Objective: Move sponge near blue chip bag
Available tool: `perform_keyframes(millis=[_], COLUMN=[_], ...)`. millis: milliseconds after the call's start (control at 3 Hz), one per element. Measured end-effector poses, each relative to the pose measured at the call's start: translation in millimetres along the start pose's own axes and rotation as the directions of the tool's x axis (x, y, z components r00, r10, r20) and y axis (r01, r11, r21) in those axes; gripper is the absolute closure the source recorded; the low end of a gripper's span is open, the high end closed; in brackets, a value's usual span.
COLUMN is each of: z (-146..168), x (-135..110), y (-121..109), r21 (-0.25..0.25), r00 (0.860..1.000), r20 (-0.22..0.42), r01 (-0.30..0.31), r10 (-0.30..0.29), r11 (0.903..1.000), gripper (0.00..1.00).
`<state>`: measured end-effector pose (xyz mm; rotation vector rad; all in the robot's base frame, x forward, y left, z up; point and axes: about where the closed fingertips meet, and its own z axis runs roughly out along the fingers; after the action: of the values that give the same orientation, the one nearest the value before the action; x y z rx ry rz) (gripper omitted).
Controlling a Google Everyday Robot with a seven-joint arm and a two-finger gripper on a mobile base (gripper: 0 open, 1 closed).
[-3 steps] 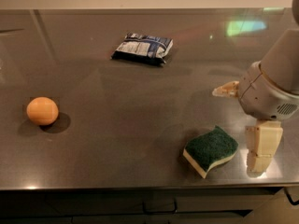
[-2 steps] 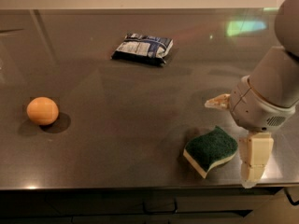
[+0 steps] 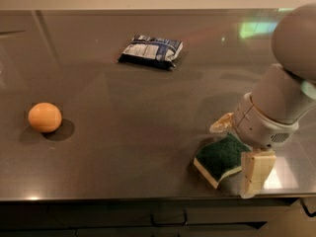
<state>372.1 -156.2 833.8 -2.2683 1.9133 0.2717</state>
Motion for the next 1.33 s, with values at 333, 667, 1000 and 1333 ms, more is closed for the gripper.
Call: perform_keyframes(millis=[333,667,1000,1333], z=[5.1,4.0,-11.1,-35.0], x=[-2.5,-6.0,-13.7,-26.4], y=[-0.6,-3.7,-16.5,-44.7], r21=[-0.014,-0.014,0.025,0.100], r00=[1.000,1.000,0.998,0.992], r20=[0.000,0.000,0.004,0.007], r01=[0.004,-0.008,-0.055,-0.126], r10=[-0.004,0.008,0.055,0.126], r11=[0.9999,0.9999,0.9982,0.9870], gripper=[0.42,0.64,0.88,1.00])
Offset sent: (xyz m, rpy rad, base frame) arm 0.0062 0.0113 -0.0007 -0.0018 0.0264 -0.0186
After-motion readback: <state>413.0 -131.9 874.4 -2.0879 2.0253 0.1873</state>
